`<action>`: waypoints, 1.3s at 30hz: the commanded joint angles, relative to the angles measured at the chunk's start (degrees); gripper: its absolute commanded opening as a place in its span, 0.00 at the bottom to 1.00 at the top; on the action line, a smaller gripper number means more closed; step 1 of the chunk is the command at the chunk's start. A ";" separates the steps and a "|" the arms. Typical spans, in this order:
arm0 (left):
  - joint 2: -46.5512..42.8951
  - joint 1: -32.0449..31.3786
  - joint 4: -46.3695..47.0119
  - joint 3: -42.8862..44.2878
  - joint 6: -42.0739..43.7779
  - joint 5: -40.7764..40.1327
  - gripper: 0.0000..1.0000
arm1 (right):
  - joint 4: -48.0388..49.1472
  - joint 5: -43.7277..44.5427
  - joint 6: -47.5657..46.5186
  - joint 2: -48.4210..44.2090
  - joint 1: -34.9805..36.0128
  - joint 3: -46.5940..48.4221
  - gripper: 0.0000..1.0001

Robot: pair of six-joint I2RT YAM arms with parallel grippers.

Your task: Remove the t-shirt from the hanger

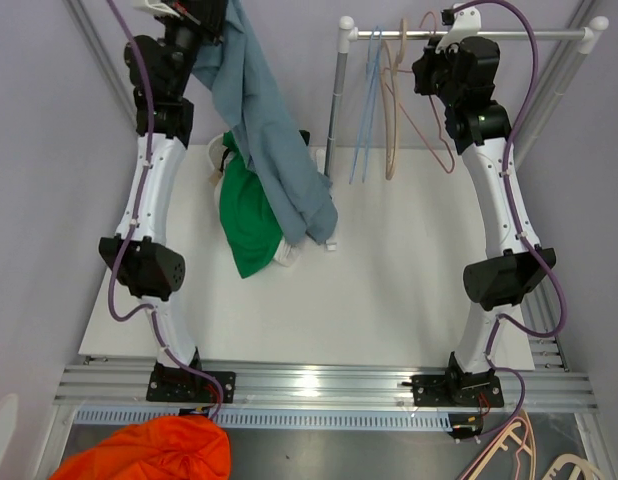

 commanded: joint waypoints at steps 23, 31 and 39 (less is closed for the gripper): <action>1.09 -5.93 -37.73 -32.53 0.59 -15.94 0.01 | 2.49 -1.21 0.13 -1.76 0.27 -5.73 0.00; 0.39 -5.50 -44.59 -34.82 -0.99 -25.96 0.09 | 2.41 -2.71 0.04 -2.72 1.15 -5.38 0.00; -1.10 -4.70 -44.08 -36.05 -1.35 -25.70 1.00 | 1.88 -1.74 0.13 -3.43 1.41 -5.20 0.21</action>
